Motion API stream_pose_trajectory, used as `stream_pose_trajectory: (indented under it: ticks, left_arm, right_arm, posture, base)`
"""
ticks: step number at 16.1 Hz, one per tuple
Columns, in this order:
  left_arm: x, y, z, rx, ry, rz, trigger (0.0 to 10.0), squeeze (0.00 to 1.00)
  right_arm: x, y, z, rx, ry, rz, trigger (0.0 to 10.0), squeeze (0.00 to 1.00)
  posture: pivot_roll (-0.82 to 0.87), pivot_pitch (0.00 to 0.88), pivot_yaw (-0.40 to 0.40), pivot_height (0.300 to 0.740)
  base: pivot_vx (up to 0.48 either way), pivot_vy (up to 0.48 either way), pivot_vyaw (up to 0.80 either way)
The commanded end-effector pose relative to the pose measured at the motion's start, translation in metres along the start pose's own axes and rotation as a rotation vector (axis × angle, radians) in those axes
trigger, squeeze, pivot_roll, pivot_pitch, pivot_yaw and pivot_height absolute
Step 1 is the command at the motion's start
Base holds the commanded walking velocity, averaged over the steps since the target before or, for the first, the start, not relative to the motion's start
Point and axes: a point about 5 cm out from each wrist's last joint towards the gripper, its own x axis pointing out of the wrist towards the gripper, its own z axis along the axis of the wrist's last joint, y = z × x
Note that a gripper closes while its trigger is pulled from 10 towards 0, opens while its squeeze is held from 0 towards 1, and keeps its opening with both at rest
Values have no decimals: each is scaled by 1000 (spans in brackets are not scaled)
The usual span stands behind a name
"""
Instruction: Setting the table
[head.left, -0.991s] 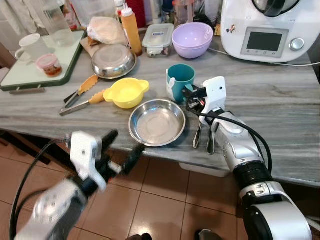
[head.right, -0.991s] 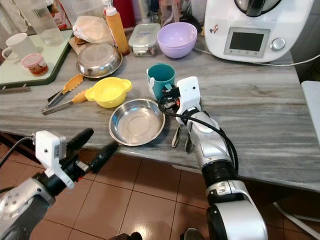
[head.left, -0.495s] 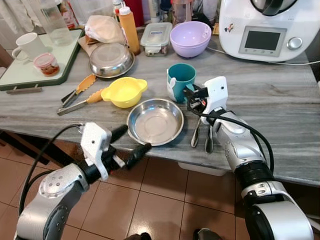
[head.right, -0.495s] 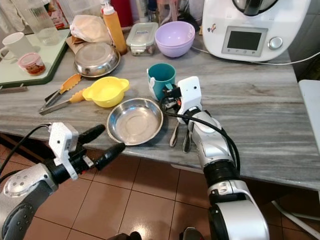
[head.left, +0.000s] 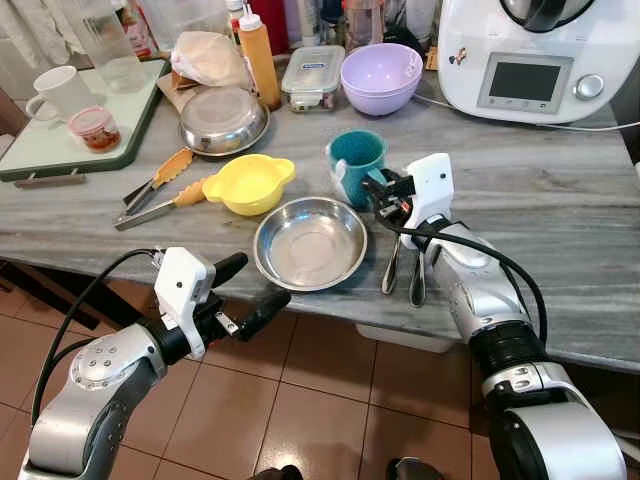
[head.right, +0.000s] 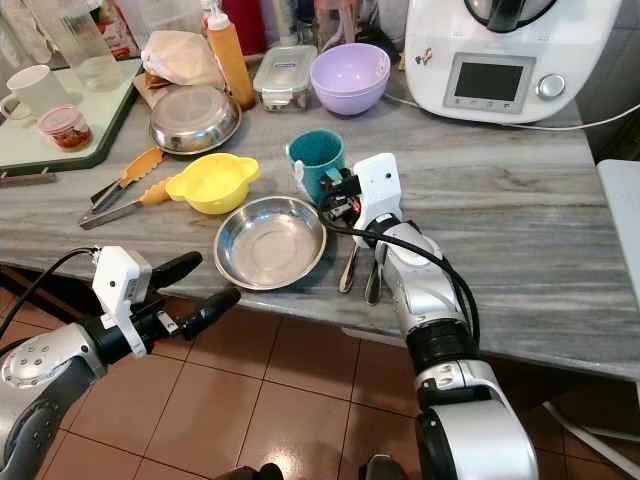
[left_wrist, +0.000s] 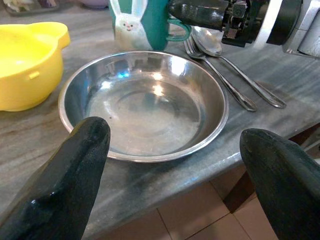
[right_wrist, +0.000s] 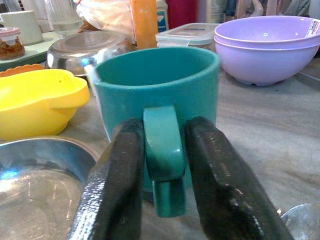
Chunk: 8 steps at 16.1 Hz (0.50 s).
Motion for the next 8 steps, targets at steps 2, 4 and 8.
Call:
stream_pose_trajectory:
  ticks: [2,4,8]
  left_arm:
    - [-4,2,-3,13,10,7,10000,0]
    - [-4,2,-4,15,13,6,10000,0]
    - [-4,2,-4,19,9,8,10000,0]
  right_arm:
    - [3,4,3,-11,-13,16,10000,1000]
    - [3,3,5,-14,-20,15,10000,1000]
    - [2,5,24,-44,-83,26,10000,1000]
  posture:
    - [-168,178,105,740]
    - [-167,177,106,740]
    - [-164,170,102,740]
  base:
    - [0,0,0]
    - [0,0,0]
    - [0,0,0]
